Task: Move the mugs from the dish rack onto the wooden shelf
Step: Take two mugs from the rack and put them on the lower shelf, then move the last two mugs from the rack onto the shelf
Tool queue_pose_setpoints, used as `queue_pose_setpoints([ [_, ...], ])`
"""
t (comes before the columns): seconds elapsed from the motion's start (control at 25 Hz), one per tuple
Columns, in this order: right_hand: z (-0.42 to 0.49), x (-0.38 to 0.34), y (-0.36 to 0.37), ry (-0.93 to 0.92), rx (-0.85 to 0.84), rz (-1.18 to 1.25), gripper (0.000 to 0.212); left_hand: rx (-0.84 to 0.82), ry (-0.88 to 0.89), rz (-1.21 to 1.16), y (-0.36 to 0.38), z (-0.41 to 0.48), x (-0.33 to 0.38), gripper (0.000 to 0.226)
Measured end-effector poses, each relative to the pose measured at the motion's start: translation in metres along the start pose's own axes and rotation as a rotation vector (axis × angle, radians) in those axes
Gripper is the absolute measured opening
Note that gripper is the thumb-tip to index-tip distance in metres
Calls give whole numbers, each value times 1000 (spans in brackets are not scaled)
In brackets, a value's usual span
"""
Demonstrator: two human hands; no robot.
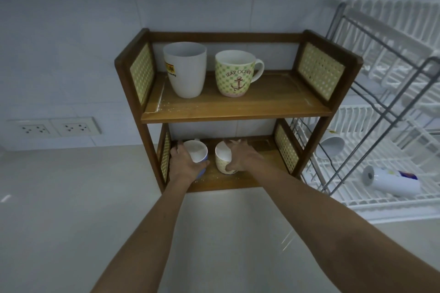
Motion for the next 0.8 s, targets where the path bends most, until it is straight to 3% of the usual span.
queue_pose_setpoints([
  [0.2, -55, 20, 15, -15, 117, 281, 88, 238, 317, 55, -17, -56, 15, 69],
  [0.32, -114, 48, 13, -87, 396, 427, 70, 237, 480, -46, -14, -100, 31, 46],
  [0.48, -206, 113, 3, -167, 797, 440, 35, 148, 748, -134, 18, -167, 81, 32],
  [0.68, -245, 212, -18, 11, 875, 408, 27, -21, 1158, -207, 71, -232, 160, 31],
  [0.8, -238, 275, -34, 77, 827, 341, 29, -65, 1296, -226, 101, -255, 207, 31],
])
Point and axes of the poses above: each hand's wrist, its own z-axis towards the middle knuckle, its own y-axis out of the palm, x = y × z, the point moved 3 cm from there along z, towards the middle knuckle, and after that the axes turned 3 degrees about x, right-handed, at the moved point
